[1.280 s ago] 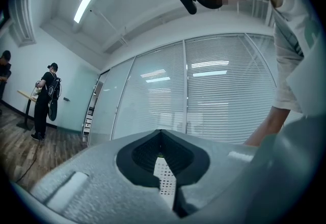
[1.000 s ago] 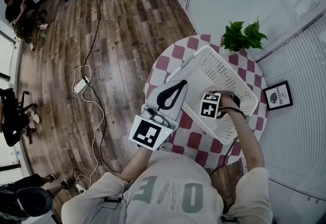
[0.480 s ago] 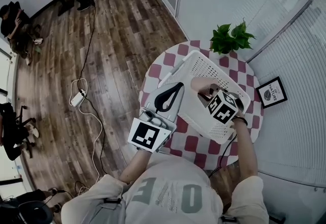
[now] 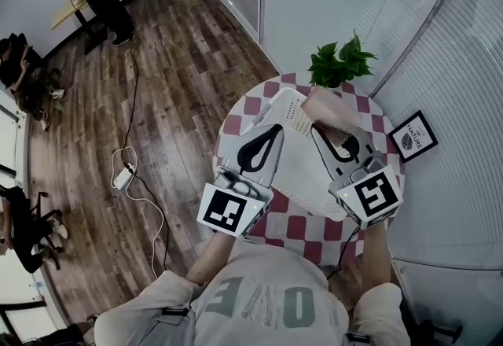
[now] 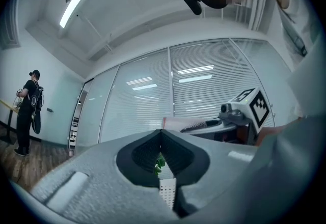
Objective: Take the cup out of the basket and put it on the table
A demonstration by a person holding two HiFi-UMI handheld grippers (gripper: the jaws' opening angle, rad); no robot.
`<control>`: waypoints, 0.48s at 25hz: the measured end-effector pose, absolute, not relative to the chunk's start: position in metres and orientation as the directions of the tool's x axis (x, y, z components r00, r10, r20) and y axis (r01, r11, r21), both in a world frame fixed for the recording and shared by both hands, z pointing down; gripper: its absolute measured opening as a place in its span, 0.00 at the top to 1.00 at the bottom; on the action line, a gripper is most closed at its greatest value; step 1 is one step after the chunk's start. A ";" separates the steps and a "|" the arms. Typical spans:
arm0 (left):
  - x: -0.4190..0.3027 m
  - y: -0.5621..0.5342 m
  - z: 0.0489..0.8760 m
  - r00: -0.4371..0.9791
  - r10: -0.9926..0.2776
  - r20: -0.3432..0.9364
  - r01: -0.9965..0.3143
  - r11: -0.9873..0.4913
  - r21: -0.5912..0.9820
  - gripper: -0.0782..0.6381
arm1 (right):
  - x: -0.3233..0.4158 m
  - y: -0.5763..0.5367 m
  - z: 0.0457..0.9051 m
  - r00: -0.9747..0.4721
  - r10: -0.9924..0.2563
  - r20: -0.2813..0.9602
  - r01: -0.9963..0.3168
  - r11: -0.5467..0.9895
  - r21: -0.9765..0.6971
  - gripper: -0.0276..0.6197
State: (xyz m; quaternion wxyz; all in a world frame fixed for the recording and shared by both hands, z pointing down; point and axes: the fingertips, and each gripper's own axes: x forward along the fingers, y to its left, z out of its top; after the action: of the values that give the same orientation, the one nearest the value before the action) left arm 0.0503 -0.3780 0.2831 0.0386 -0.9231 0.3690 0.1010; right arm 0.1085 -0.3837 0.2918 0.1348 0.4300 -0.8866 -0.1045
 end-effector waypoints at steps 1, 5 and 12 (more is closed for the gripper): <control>0.052 -0.376 0.279 0.710 -0.669 -0.221 -0.686 -0.728 0.002 0.88 | 0.111 -0.377 0.275 -0.593 -0.801 0.083 -0.760 0.590 0.271 0.92; 0.067 -0.367 0.273 0.725 -0.648 -0.232 -0.667 -0.745 -0.002 0.88 | 0.138 -0.350 0.229 -0.489 -0.858 -0.157 -0.872 0.481 0.091 0.91; 0.081 -0.343 0.269 0.754 -0.616 -0.228 -0.638 -0.770 -0.028 0.88 | 0.173 -0.303 0.226 -0.225 -0.912 -0.344 -0.944 0.291 -0.153 0.91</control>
State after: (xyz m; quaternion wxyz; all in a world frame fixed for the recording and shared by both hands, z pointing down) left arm 0.0809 -0.3428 0.2692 0.0517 -0.9350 0.3353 0.1032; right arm 0.1733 -0.3034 0.2261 -0.1867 0.5937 -0.7815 -0.0439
